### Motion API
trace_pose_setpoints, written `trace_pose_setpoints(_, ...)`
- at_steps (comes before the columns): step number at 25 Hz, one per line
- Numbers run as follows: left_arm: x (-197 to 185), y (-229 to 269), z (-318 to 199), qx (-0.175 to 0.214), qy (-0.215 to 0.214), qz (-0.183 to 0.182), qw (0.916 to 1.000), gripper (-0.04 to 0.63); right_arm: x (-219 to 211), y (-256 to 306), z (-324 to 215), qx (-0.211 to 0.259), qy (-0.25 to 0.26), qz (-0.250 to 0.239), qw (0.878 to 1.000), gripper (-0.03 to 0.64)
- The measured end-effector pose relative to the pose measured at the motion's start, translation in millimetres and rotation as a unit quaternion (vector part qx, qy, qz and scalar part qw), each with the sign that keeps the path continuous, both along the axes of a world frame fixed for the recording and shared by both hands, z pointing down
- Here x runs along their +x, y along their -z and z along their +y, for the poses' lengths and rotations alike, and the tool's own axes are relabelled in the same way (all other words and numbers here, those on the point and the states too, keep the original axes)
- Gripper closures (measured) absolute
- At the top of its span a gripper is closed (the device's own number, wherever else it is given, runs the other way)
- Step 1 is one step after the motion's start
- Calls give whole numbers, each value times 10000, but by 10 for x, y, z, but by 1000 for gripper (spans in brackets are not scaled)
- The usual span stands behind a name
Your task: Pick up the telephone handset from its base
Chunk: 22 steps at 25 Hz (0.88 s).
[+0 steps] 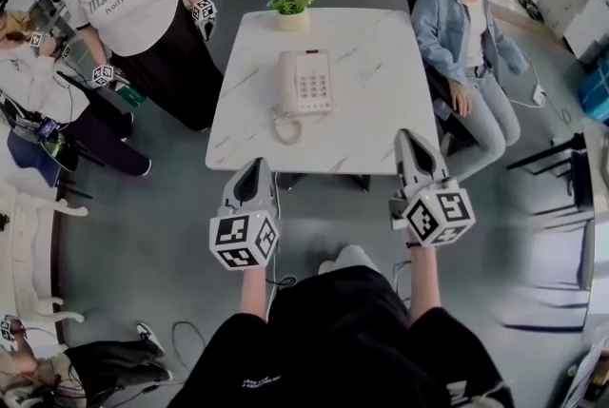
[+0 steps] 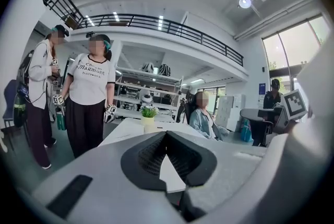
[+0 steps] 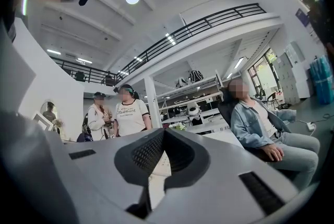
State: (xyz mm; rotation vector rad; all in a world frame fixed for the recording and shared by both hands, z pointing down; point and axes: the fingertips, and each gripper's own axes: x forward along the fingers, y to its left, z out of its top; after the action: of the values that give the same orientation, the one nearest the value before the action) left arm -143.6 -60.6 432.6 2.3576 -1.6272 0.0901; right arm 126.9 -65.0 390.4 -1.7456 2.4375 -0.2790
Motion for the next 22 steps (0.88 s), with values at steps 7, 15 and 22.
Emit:
trace_pose_setpoints(7, -3, -150, -469, -225, 49, 106, 9997, 595, -80, -145, -536, -173, 99, -30, 9998, 627)
trace_pose_setpoints(15, -4, -462, -1249, -706, 116, 47, 9974, 595, -140, -339, -1453, -385, 312, -151, 9987, 626)
trace_pose_setpoints(22, 158, -599, -1902, -1103, 4, 113, 9938, 595, -160, -519, -2206, -657, 465, -237, 9965, 626)
